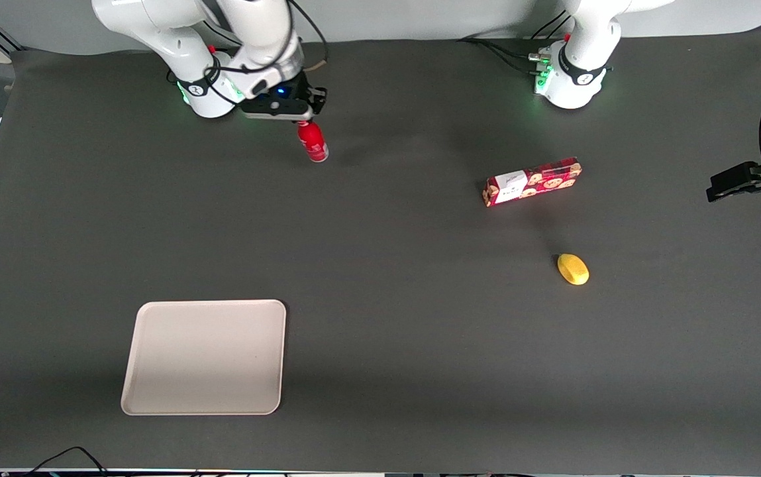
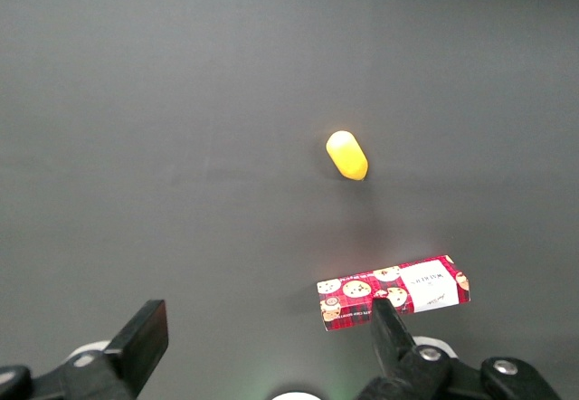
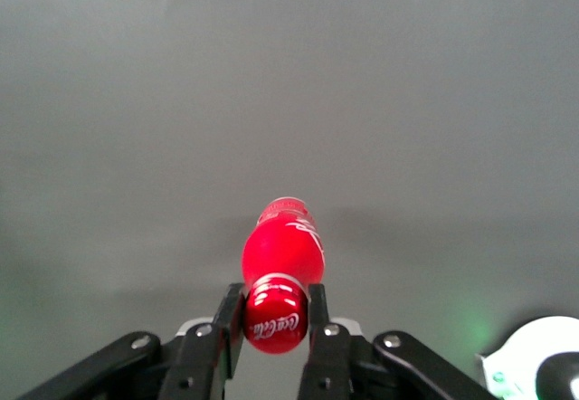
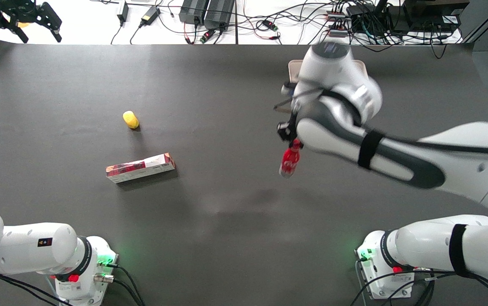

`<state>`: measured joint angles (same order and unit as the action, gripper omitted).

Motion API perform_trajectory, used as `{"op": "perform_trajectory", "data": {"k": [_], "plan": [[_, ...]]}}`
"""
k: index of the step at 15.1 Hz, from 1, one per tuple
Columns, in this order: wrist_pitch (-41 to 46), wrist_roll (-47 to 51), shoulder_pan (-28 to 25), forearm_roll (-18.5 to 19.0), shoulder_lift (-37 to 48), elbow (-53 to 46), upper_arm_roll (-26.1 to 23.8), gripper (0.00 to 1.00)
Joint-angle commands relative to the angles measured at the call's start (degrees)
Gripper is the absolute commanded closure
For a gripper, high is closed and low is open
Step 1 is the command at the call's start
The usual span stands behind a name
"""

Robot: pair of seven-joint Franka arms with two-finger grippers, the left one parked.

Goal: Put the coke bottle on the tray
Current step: 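Lift the bottle and carry it with the right gripper to the white tray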

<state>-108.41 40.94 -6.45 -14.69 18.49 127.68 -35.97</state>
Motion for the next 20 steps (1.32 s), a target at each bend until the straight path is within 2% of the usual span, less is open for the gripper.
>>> {"op": "perform_trajectory", "data": {"k": [1, 5, 8, 12, 16, 20], "plan": [[11.9, -5.0, -0.3, 4.2, -3.8, -14.3, 8.7, 0.9], [25.9, -18.0, -0.3, 7.5, -12.3, -33.2, 19.9, 0.9], [30.1, -29.2, -0.2, 13.2, -17.4, -41.7, 25.5, 0.9], [30.2, -46.3, -0.2, 18.0, -23.9, -47.4, 35.2, 0.9], [29.0, -55.6, -0.2, 19.9, -36.0, -58.2, 40.6, 0.9], [16.3, -60.4, 0.6, 19.9, -45.1, -61.9, 42.8, 0.9]]}}
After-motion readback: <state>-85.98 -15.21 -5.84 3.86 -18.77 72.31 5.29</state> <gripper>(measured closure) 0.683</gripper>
